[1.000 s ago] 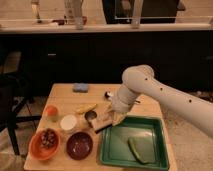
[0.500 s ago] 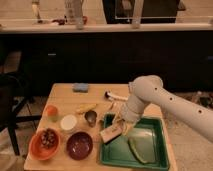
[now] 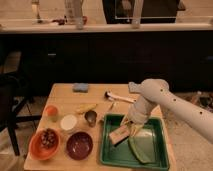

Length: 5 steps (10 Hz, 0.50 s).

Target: Place eraser in tray

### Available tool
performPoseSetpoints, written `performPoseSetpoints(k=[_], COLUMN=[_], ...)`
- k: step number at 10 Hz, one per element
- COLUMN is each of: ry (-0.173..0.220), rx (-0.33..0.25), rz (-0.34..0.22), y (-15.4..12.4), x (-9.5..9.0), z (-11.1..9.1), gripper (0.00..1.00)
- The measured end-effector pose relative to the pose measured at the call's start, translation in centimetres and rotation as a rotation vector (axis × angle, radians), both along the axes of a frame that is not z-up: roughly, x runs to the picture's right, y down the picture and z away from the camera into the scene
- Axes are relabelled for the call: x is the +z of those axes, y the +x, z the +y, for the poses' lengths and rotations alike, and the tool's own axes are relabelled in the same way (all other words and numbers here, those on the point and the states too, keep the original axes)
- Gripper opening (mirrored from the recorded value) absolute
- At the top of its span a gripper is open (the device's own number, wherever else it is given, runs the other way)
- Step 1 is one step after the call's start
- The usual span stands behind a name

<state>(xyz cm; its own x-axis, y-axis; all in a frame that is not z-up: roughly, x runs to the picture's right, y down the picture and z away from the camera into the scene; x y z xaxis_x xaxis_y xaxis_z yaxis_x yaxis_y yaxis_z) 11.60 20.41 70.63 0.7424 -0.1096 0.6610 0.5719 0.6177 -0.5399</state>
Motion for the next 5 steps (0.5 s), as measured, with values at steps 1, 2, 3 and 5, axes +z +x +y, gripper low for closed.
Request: performPoseSetpoints(k=[1, 2, 3, 5], ry=[-0.024, -0.036, -0.046, -0.053], rx=[-0.043, -0.06, -0.075, -0.102], rz=[0.006, 0.015, 0.023, 0.034], y=[0.0, 0.1, 0.3, 0.4], x=[1.0, 1.3, 1.6, 2.5], z=[0.7, 0.9, 1.1, 1.2], gripper=[0.0, 0.0, 0.0, 0.0])
